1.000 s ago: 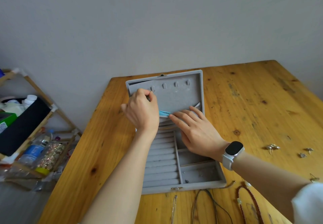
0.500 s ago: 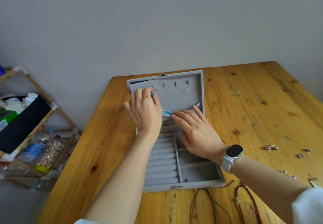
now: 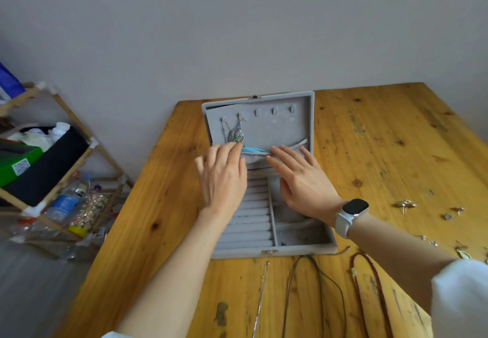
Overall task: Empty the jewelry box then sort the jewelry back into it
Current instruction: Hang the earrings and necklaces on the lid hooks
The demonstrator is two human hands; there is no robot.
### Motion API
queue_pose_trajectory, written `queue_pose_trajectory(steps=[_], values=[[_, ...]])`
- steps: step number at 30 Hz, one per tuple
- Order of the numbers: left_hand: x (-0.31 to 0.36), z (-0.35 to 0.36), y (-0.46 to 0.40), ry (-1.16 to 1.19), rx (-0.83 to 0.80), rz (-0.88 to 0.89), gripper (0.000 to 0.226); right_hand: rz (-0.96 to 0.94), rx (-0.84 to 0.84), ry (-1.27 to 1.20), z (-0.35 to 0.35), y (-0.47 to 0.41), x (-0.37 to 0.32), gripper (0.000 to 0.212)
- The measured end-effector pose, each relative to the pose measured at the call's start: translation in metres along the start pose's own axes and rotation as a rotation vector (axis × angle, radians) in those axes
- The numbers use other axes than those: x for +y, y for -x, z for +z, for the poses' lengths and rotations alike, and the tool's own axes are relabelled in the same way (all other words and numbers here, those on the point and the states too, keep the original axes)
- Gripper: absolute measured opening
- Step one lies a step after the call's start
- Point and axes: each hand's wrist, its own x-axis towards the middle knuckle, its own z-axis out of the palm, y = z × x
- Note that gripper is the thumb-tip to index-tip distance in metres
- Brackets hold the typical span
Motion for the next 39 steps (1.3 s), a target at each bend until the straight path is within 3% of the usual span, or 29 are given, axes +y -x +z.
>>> queue_pose_trajectory(steps=[7,13,19,23,28,32,39], values=[[0.004,0.003,-0.001,-0.183,-0.216,0.056,0.05,0.038,-0.022,-0.039,-0.01,-0.012,-0.004,0.052],[0.006,-0.02,0.005,0.005,-0.21,-0.014,0.04,0.034,-0.066,-0.118,-0.014,0.002,-0.007,0.049],[0.003,-0.077,0.068,0.282,-0.106,-0.161,0.029,0.074,0.078,-0.4,-0.037,0.055,-0.04,0.035],[0.008,-0.11,0.131,0.33,-0.193,-0.273,0.03,0.11,0.024,-0.491,-0.049,0.11,-0.064,0.031],[0.015,-0.122,0.188,0.153,-0.516,-0.278,0.05,0.229,-0.066,-0.25,-0.047,0.165,-0.072,0.028],[0.016,-0.121,0.188,0.098,-0.546,-0.285,0.052,0.494,-0.201,-0.112,-0.049,0.165,-0.071,0.037],[0.017,-0.122,0.187,0.102,-0.544,-0.296,0.055,0.489,-0.209,-0.057,-0.039,0.146,-0.077,0.023]])
